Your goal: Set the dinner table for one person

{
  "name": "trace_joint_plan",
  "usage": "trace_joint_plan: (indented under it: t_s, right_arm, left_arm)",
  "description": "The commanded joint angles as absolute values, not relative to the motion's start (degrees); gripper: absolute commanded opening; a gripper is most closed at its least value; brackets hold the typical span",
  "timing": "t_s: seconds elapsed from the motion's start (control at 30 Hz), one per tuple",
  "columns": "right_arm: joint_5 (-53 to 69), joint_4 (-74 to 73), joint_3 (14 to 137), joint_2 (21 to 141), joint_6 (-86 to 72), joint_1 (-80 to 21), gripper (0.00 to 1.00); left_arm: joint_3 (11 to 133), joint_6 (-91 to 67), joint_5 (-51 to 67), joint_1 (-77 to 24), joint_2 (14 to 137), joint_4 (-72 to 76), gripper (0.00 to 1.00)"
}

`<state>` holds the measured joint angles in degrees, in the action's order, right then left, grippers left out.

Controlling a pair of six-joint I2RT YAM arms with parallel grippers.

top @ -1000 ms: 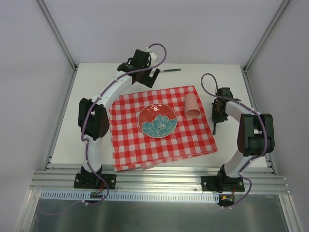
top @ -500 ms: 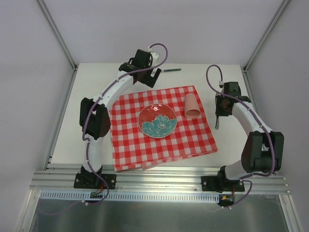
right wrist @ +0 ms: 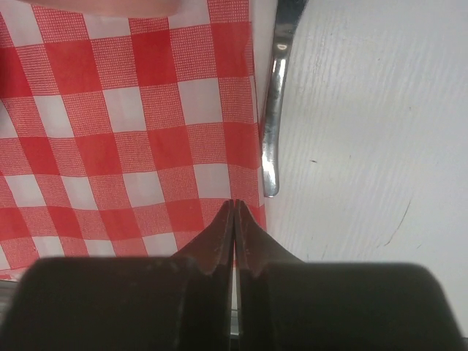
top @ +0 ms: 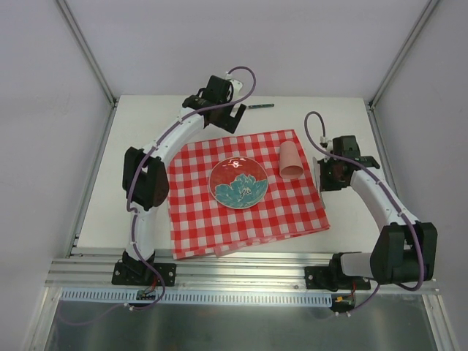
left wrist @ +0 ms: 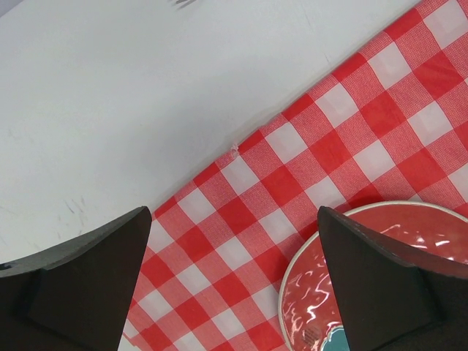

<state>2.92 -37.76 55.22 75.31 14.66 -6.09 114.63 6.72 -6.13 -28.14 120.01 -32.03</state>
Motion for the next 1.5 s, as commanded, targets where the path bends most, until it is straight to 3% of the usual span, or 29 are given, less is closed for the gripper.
trace_joint_plan:
  t_s: [0.0,0.03,0.2,0.27,0.47,0.87,1.33,1.47]
  right_arm:
    - [3.8,-38.4,54.8,74.9,15.2,-6.5,0.0]
    - [3.9,-37.9,54.6,76.0,15.0,-6.4,0.0]
    - [3.4,-34.2,54.4,81.1,14.1,-6.2,0.27]
    - [2.7,-32.7,54.7,84.7,13.7,-5.5,0.28]
    - [2.2,-30.7,59.8,95.8,12.0,-3.9,0.25]
    - [0.9,-29.2,68.1,100.6,12.6,-2.2,0.21]
    - [-1.4,-29.5,66.3,108.1,12.5,-2.3,0.21]
    - [-4.0,-23.7,62.6,105.1,15.3,-4.0,0.09]
  left_arm:
    - [116.9,5.5,-5.8,-28.4,120.2,-31.7,0.99]
    - [116.8,5.6,-5.8,-28.3,120.1,-31.7,0.99]
    - [115.5,6.1,-6.2,-27.9,118.9,-31.7,0.99]
    - [114.6,6.3,-6.8,-27.8,118.2,-31.7,0.99]
    - [113.5,7.0,-7.7,-27.9,117.4,-31.7,0.99]
    - [112.7,7.6,-8.2,-28.5,117.2,-31.7,0.99]
    - [112.4,7.9,-9.1,-29.0,116.5,-31.6,0.99]
    - [112.7,7.6,-8.8,-29.1,116.6,-31.6,0.99]
